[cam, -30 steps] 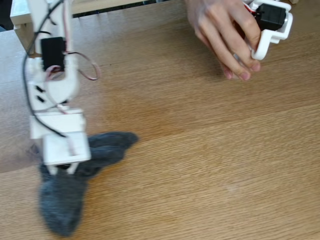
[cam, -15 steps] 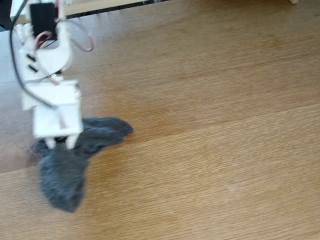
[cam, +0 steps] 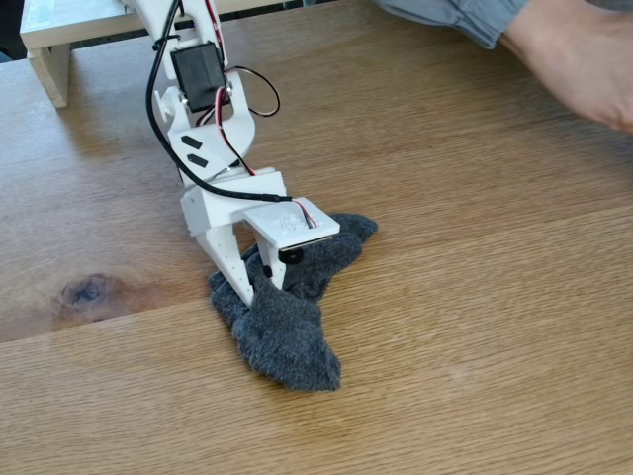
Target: Clean the area in front of the robot
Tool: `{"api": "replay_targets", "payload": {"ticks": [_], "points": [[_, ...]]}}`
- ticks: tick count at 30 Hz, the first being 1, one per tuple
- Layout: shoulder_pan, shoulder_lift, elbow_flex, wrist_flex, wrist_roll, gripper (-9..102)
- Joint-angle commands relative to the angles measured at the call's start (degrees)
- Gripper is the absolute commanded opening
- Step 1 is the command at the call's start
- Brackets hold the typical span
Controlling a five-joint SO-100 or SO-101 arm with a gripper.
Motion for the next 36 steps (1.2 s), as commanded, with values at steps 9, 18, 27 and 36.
{"api": "replay_targets", "payload": {"ticks": [9,18,27,36], "points": [[18.98,3.6,-2.46,-1.05,-0.7,0],[19.51,30.06,-1.67,46.14,2.11,0],[34.45,58.54,7.65,76.11,-1.58,0],[58.01,62.31,44.12,45.62,-20.04,0]]}}
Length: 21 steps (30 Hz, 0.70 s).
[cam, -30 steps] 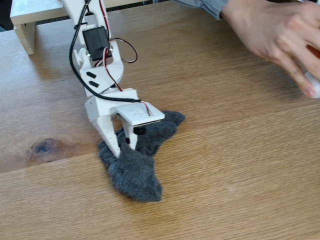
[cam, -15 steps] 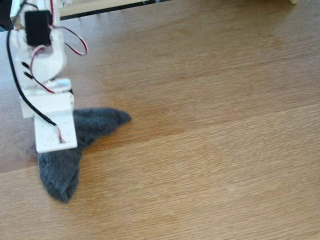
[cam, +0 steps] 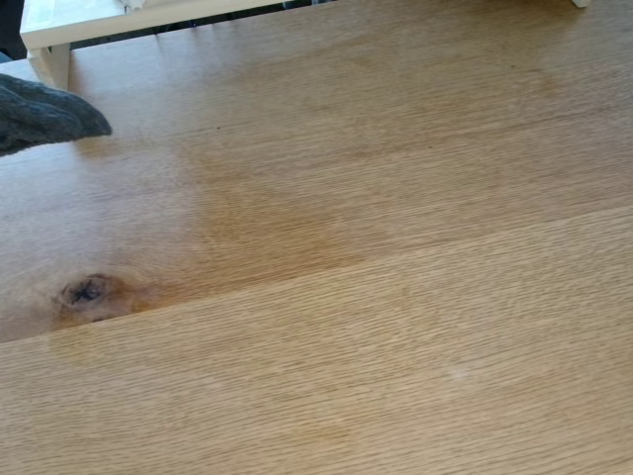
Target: Clean the area in front of the robot
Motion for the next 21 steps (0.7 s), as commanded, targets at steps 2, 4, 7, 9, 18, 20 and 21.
{"api": "replay_targets", "payload": {"ticks": [2,4,7,9,18,20,21], "points": [[6.86,5.89,17.23,-19.86,-9.14,0],[7.29,5.62,22.94,-26.19,-10.02,14],[7.21,5.62,28.48,-34.89,-10.2,30],[6.59,6.42,30.59,-40.87,-8.79,33],[-8.88,21.09,29.27,-40.61,2.37,32],[-16.79,25.05,28.65,-36.12,6.15,28],[-21.18,26.54,28.65,-34.45,7.82,26]]}}
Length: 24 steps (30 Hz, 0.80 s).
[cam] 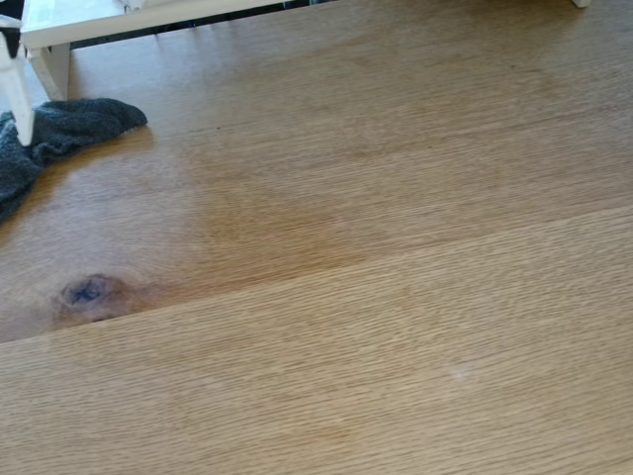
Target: Clean the area in front of the robot
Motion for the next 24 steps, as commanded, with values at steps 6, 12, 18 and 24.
{"api": "replay_targets", "payload": {"ticks": [6,12,18,24], "points": [[-33.05,11.16,-3.25,4.57,11.43,2],[-37.44,13.27,-3.34,2.81,24.08,0],[-35.86,25.31,-2.11,17.49,38.32,0],[-34.89,46.67,8.96,34.01,38.23,0]]}}
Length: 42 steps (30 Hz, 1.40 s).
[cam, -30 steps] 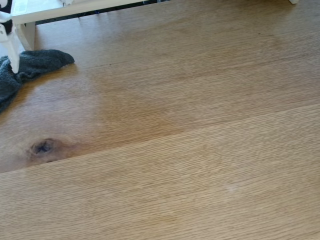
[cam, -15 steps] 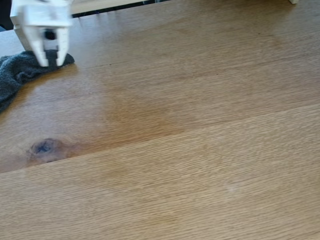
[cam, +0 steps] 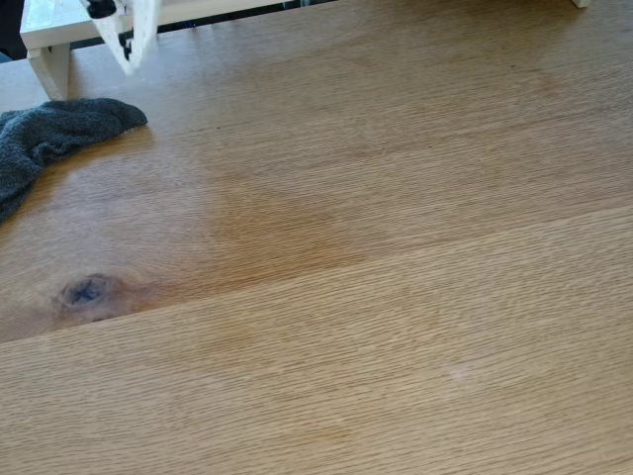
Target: Clean the area in front of the robot
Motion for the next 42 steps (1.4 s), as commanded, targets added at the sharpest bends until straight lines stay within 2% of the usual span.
{"api": "replay_targets", "payload": {"ticks": [1,7,11,19,29,42], "points": [[-0.18,18.11,7.47,5.8,-1.23,0],[1.85,44.65,26.63,15.56,-8.26,0],[1.93,50.71,36.04,23.47,-12.48,0],[0.0,51.42,48.87,19.51,-14.15,0],[-4.57,51.42,47.37,19.69,-14.24,0],[-4.57,51.42,47.37,19.69,-14.24,0]]}}
